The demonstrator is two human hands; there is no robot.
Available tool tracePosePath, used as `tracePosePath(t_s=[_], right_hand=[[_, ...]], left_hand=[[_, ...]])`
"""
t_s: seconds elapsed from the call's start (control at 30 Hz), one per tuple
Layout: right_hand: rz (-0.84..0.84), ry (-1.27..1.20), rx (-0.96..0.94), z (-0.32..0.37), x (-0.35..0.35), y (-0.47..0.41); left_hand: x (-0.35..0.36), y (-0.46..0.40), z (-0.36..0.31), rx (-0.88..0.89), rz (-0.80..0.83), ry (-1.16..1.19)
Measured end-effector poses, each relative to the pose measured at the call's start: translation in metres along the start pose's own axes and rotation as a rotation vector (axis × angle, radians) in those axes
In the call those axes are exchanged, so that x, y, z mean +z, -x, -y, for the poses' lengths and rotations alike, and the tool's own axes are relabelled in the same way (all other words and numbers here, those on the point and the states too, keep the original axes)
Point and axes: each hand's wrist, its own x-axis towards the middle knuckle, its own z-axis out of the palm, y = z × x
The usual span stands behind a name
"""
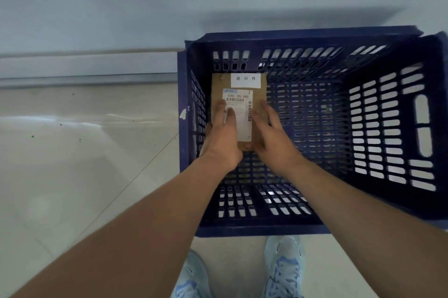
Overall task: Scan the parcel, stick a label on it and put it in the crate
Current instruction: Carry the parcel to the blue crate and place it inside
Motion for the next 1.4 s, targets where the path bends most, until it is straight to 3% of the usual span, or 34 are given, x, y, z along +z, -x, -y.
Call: tracePosePath(t_s=[0.37, 0.7, 0.97, 1.4], right_hand=[[0.041, 0.110, 0.089, -0.004, 0.006, -0.008], [0.062, 0.141, 0.199, 0.060, -0.049, 0.027], [-0.013, 0.105, 0.236, 0.159, -0.140, 0.107], [-0.150, 0.143, 0.325, 0.364, -0.287, 0.275]], left_hand=[[0.000, -0.002, -0.012, -0.035, 0.023, -0.155], [-0.066, 0.053, -0.052, 0.047, 0.131, -0.364], [-0.161, 0.149, -0.101, 0.107, 0.087, -0.467], [-0.336, 0.378, -0.192, 0.265, -0.015, -0.538]])
